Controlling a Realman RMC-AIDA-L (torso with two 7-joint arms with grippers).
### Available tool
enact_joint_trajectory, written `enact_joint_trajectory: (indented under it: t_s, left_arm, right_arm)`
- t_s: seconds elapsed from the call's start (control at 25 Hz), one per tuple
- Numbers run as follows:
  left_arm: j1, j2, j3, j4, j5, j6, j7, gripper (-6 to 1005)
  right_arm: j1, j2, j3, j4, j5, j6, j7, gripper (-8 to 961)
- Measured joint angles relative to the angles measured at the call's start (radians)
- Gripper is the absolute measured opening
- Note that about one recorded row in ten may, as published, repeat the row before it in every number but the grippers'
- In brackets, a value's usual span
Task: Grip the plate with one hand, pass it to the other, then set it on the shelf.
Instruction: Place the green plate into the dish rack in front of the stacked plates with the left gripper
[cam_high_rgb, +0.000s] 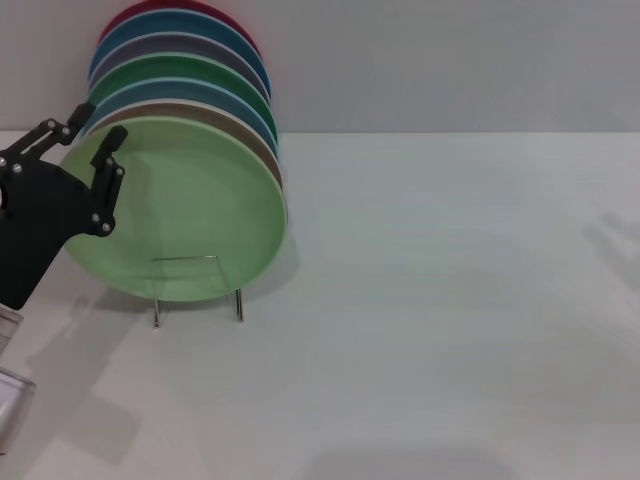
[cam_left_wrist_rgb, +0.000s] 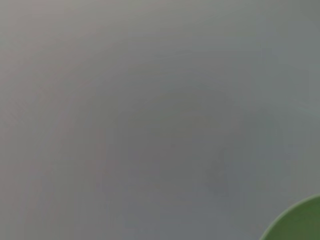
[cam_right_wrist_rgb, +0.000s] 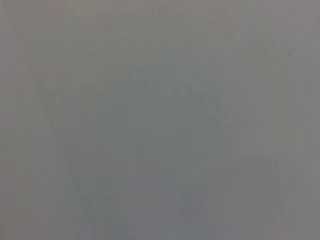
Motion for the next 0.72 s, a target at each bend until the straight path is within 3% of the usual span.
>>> enact_joint_trajectory:
  t_s: [0.36,0.72]
  left_arm:
    - [0.018,-0.017,0.005,0.011,0.000,-0.018,0.057,285]
    - [0.101,-0.027,0.098,-0.024,0.000,-0.043,0.159,318]
  right_arm:
    - [-0.003,0.000,-0.001,0.000,0.000,0.001,-0.003,563]
    - [-0.009,0.000,0.000,0.001,0.000,0.012,-0.005,577]
